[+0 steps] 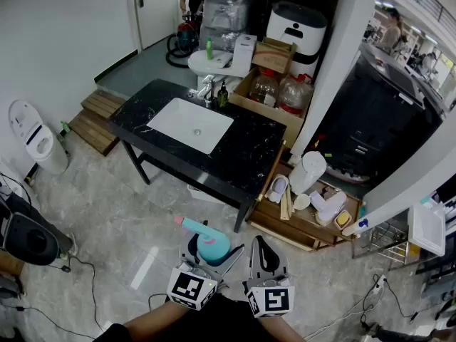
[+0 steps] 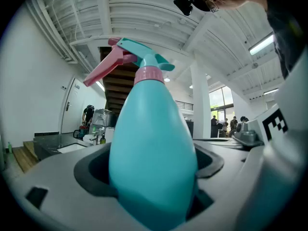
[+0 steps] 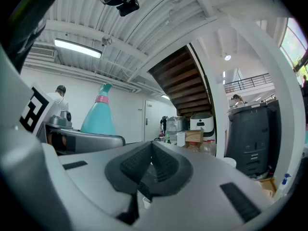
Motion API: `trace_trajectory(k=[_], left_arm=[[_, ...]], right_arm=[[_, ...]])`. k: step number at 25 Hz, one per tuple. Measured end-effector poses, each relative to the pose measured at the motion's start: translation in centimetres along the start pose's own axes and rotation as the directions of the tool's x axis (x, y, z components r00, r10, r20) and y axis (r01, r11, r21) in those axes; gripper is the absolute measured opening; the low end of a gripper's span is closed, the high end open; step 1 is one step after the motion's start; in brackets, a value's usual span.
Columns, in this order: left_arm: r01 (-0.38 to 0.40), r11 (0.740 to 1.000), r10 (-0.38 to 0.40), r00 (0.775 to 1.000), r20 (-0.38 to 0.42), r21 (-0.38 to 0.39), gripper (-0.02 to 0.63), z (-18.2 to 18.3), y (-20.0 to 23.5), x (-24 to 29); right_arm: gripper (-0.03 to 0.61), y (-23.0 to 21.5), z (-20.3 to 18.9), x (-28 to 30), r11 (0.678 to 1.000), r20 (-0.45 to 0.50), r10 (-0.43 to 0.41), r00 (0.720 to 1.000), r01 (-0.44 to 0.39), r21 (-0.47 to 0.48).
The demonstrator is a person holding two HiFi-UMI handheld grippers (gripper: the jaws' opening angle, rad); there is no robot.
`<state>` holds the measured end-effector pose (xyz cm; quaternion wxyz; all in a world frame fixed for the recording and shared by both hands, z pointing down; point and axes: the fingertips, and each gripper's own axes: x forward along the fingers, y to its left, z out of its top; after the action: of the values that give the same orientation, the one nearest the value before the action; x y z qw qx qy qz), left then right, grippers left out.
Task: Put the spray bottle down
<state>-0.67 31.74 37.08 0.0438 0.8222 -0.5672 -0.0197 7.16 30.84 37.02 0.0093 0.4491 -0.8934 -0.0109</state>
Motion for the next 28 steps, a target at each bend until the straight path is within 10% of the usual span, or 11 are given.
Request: trace_trajectory(k=[28], left_arm=[[-0.063,0.998,0.063,0.997,-0.04,0.012,0.445,-1.6,4.0,1.9]], right_arm=[[0.015,-2.4,-1.3,-0.2,0.999,-0.01,-0.041,0.999,0.041,0.029]])
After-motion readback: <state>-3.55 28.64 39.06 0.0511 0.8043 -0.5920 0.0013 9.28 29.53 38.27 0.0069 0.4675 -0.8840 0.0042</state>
